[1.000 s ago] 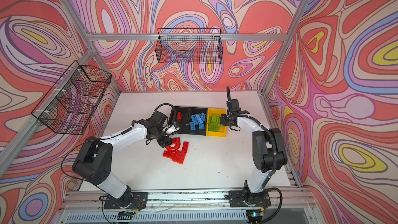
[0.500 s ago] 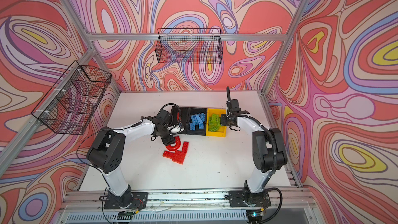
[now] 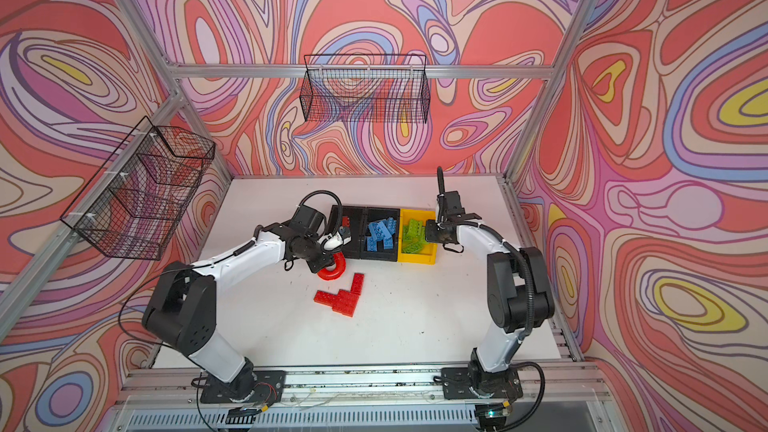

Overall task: Sort the legos into containers by color
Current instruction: 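Grasp the red brick joined to the red arch and lift, then carry the red pieces into the red black compartment and release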

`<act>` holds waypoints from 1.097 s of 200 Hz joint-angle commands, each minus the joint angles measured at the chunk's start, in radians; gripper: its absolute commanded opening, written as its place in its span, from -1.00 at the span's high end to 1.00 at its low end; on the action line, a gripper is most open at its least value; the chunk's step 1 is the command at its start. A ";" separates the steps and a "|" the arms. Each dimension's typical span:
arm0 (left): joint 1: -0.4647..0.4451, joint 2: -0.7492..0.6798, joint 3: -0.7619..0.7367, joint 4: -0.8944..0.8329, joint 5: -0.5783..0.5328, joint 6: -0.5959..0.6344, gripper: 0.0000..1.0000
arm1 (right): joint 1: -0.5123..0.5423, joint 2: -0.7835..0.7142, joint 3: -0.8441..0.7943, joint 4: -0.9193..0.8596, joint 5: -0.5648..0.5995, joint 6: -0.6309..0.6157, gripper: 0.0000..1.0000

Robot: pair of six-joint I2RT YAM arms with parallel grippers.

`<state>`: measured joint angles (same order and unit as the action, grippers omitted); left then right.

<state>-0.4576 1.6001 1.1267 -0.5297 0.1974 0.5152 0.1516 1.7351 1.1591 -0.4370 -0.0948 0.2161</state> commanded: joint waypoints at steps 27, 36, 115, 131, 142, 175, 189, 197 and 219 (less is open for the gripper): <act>-0.001 -0.041 0.100 0.146 0.018 -0.303 0.47 | 0.002 -0.022 -0.010 0.061 -0.027 0.004 0.93; 0.000 0.006 0.158 0.147 -0.002 -0.378 0.49 | 0.001 -0.025 -0.015 0.070 -0.032 0.009 0.93; -0.003 0.391 0.516 0.049 -0.174 -0.711 0.56 | 0.002 -0.042 -0.015 0.071 -0.042 0.008 0.93; -0.003 0.425 0.527 0.059 -0.171 -0.744 0.56 | 0.001 -0.042 -0.012 0.069 -0.042 0.007 0.93; -0.001 0.443 0.533 0.072 -0.173 -0.770 0.55 | 0.002 -0.040 -0.011 0.068 -0.043 0.008 0.93; 0.011 0.479 0.547 0.090 -0.200 -0.826 0.51 | 0.002 -0.040 -0.006 0.066 -0.047 0.011 0.93; 0.026 0.487 0.543 0.098 -0.198 -0.854 0.46 | 0.002 -0.040 -0.009 0.066 -0.046 0.013 0.93; 0.034 0.492 0.543 0.101 -0.184 -0.867 0.43 | 0.001 -0.040 -0.010 0.066 -0.045 0.013 0.93; 0.040 0.501 0.540 0.105 -0.179 -0.879 0.24 | 0.002 -0.041 -0.020 0.071 -0.046 0.017 0.93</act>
<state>-0.4328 2.0674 1.6547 -0.4225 0.0246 -0.3103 0.1516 1.7351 1.1431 -0.4110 -0.1196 0.2302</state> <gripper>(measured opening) 0.339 0.109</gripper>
